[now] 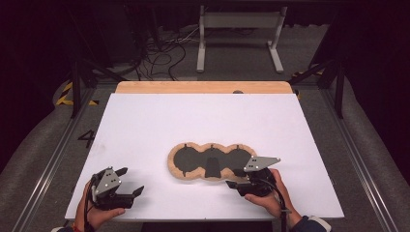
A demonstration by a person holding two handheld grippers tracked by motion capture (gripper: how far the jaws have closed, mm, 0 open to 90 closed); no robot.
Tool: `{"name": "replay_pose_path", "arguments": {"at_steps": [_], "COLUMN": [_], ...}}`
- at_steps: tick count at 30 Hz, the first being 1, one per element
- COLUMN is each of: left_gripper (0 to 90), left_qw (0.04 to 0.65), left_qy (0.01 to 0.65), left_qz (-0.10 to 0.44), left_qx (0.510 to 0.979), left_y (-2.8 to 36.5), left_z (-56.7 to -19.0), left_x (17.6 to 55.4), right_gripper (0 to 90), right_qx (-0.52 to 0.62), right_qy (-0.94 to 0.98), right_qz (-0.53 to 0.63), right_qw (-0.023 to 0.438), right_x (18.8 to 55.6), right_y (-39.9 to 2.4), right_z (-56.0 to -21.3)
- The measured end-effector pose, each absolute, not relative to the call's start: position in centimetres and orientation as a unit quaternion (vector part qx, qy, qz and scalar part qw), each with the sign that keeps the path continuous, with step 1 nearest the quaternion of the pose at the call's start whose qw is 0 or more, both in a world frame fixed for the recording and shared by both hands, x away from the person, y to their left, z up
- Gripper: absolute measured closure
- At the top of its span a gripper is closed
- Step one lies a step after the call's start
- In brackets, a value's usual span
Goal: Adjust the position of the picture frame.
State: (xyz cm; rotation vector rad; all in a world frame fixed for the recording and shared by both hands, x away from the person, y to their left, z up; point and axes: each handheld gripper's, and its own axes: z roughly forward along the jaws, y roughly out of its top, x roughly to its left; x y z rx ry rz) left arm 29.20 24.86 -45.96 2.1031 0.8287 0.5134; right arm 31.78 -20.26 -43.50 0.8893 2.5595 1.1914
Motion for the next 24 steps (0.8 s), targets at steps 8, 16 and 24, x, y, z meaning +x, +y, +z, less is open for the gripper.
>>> {"name": "replay_pose_path", "arguments": {"at_steps": [8,16,24], "left_gripper": [18.2,18.5,18.3], "left_qw": [0.395,0.399,0.395], "left_qy": [0.347,0.349,0.345], "left_qz": [0.215,0.207,0.204], "left_qx": [0.823,0.822,0.827], "left_y": [24.8,24.7,24.4], "left_z": [-45.8,-45.8,-45.9], "left_x": [29.2,29.3,29.3], "right_gripper": [56.0,56.3,55.4], "right_qx": [0.325,0.31,0.298], "right_qy": [0.854,0.863,0.872], "right_qz": [0.402,0.396,0.387], "right_qw": [0.059,0.046,0.028], "right_x": [32.6,32.3,32.1], "right_y": [-19.7,-19.4,-17.7], "right_z": [-43.2,-43.0,-43.3]}}
